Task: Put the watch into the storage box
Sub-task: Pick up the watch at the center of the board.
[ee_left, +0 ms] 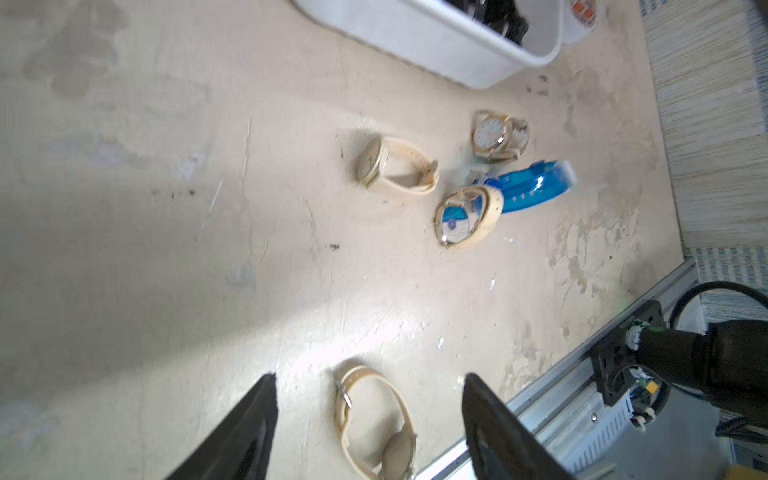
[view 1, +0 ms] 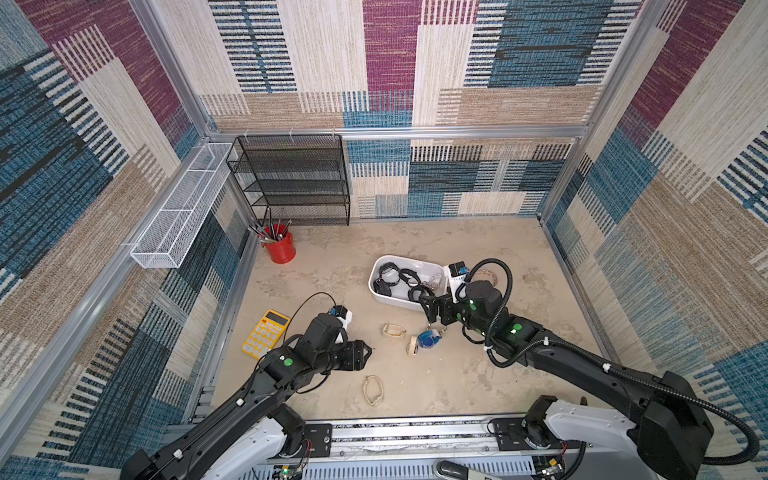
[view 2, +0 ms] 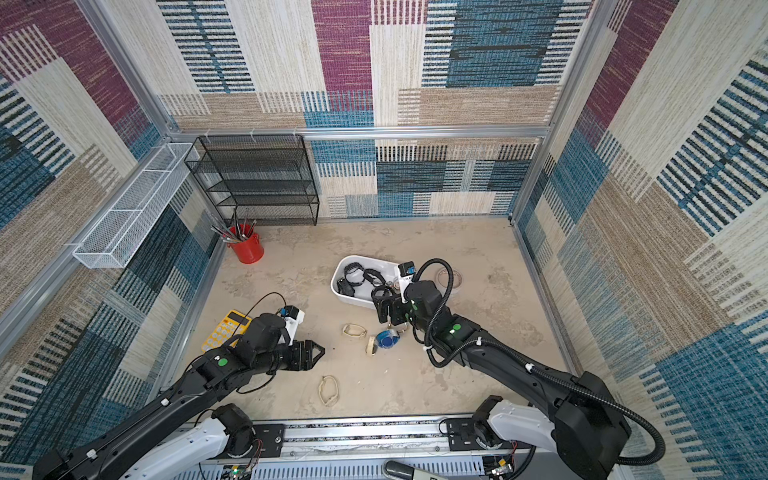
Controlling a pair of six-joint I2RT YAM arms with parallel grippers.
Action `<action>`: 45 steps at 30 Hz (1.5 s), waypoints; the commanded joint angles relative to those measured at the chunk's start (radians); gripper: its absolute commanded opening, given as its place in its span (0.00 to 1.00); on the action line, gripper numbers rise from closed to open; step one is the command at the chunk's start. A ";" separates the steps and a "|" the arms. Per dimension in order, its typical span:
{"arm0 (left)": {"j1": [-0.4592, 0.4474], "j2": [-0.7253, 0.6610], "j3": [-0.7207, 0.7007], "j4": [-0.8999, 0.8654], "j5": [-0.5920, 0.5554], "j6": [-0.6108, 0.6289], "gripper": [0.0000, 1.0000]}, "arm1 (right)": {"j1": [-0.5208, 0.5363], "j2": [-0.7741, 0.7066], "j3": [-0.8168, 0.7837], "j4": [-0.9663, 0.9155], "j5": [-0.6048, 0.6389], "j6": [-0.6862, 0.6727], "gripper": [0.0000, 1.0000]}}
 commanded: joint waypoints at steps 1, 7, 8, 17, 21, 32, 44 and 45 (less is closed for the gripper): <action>-0.030 -0.030 -0.046 -0.074 -0.027 -0.097 0.68 | -0.001 0.007 0.008 0.041 -0.010 -0.006 1.00; -0.089 -0.066 -0.099 -0.090 -0.046 -0.133 0.62 | -0.001 0.022 0.014 0.047 -0.007 -0.008 1.00; -0.095 -0.064 -0.098 -0.091 -0.045 -0.128 0.61 | -0.001 0.026 0.016 0.049 -0.008 -0.007 1.00; -0.159 -0.001 -0.087 -0.077 -0.054 -0.086 0.55 | -0.001 0.055 0.022 0.050 -0.015 0.000 1.00; -0.194 0.053 -0.087 -0.026 -0.059 -0.090 0.53 | -0.001 0.058 0.021 0.051 -0.013 0.003 1.00; -0.250 0.217 -0.109 0.131 -0.094 -0.121 0.42 | -0.001 0.065 0.026 0.044 -0.011 0.000 1.00; -0.257 0.309 -0.090 0.229 -0.126 -0.116 0.04 | -0.001 0.057 0.022 0.043 -0.010 -0.001 1.00; -0.257 0.312 -0.089 0.242 -0.130 -0.116 0.02 | -0.001 0.056 0.019 0.042 -0.008 -0.001 1.00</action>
